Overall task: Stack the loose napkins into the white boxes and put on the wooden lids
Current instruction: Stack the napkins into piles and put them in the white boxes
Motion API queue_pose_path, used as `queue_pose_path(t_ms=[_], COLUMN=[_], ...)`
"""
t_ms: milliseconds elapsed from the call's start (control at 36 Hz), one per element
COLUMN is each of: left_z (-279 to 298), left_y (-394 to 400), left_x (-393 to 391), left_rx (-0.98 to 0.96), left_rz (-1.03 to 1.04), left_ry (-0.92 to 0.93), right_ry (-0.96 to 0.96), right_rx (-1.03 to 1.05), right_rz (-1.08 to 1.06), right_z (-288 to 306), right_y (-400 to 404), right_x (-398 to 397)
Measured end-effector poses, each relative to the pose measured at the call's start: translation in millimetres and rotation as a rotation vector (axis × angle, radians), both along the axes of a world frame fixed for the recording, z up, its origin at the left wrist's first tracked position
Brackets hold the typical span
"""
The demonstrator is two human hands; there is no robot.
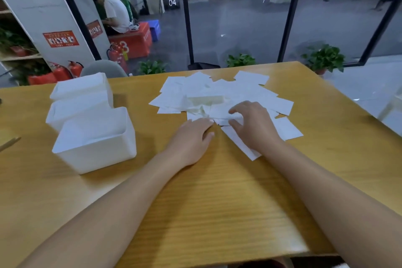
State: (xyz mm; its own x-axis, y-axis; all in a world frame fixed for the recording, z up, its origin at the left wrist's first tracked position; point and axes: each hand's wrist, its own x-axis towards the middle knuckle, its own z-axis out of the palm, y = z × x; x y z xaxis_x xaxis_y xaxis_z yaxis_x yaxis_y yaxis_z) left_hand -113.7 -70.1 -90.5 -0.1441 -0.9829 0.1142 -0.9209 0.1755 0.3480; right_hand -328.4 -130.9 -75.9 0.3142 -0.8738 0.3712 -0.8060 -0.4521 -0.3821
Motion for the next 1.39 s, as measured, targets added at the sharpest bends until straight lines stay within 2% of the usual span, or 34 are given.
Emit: queue_pose_path(t_ms=[167, 417, 667, 806, 917, 972, 1111, 1306, 1389], left_z=[2.5, -3.9, -3.4, -0.9, 1.5, 1.2, -2.8, -6.6, -5.7], left_y=[4.6, -2.2, 2.3, 5.6, 10.6, 11.4, 9.0, 6.5, 7.5], left_x=[5.2, 10.9, 14.7, 15.0, 14.9, 14.5, 15.4, 19.7, 19.6], left_rx=[0.017, -0.015, -0.059, -0.083, -0.111, -0.109, -0.114, -0.097, -0.093], left_rz=[0.007, -0.006, -0.021, -0.02, -0.038, -0.056, -0.089, -0.077, -0.082], left_ry=[0.069, 0.128, 0.139, 0.118, 0.094, 0.085, 0.114, 0.226, 0.245], right_ry=[0.023, -0.012, -0.199, -0.238, -0.203, -0.201, -0.053, -0.026, -0.071], right_rx=[0.007, -0.09, 0.052, 0.141, 0.182, 0.122, -0.076, -0.075, -0.06], right_rz=[0.085, 0.075, -0.028, -0.043, 0.034, 0.081, 0.127, 0.146, 0.129], right_z=[-5.0, -15.3, -17.6, -15.1, -11.0, -8.6, -12.3, -19.3, -19.3], right_y=[-27.2, -33.2, -35.4, -30.9, -27.4, -26.0, -28.4, -31.3, -32.2], right_x=[18.7, 22.1, 24.8, 18.1, 6.6, 3.7, 18.6, 33.3, 31.6])
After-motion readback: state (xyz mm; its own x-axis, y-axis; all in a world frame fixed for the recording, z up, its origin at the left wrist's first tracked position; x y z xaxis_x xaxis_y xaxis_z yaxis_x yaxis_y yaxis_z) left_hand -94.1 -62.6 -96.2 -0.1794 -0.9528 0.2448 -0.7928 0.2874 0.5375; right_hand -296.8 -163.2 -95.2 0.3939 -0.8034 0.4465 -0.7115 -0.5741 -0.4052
